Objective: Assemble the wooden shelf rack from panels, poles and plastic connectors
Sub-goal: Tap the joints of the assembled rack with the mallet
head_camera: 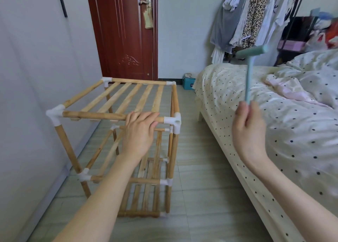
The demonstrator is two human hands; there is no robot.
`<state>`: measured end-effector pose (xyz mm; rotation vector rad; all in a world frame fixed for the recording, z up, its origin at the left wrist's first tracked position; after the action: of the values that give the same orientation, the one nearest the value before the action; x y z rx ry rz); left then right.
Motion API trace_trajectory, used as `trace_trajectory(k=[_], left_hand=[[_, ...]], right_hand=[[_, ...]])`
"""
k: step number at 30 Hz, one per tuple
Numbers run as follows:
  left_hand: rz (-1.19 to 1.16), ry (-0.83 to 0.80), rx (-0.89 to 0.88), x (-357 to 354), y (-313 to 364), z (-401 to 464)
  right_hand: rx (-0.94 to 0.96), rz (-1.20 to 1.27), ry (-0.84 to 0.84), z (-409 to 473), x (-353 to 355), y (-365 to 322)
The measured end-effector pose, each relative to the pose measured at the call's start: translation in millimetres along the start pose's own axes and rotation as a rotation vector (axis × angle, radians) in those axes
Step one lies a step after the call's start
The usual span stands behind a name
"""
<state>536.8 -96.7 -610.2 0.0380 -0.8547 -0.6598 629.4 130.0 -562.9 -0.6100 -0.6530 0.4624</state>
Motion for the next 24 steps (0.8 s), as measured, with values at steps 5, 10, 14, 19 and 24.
trace_trajectory(k=[5,10,14,19,24], left_hand=[[-0.003,0.005,0.004,0.2,-0.7,-0.8],[-0.001,-0.018,0.009,-0.2,-1.2,-0.6],[-0.004,-0.032,0.018,-1.2,-3.0,1.5],[-0.003,-0.024,0.024,-0.8,-2.5,0.2],[0.002,-0.018,0.025,-0.9,-1.0,0.8]], right_hand=[[-0.033,-0.117,-0.317,-4.6,-23.3,9.9],[-0.048,-0.157,-0.455,-26.1,-41.9,10.5],[-0.037,0.01,-0.101,1.1,-7.5,6.3],[-0.148,-0.105,-0.465,-33.3,-43.3,23.6],[-0.092,0.001,-0.106,-19.7,-19.9,14.8]])
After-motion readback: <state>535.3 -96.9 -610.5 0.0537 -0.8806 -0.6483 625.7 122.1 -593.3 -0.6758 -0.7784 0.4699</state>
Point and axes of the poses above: each hand's wrist, its own z-axis towards the middle knuckle, its own x-axis out of the back of the hand, y = z × x, the point moved 7 cm from there along z, towards the middle knuckle
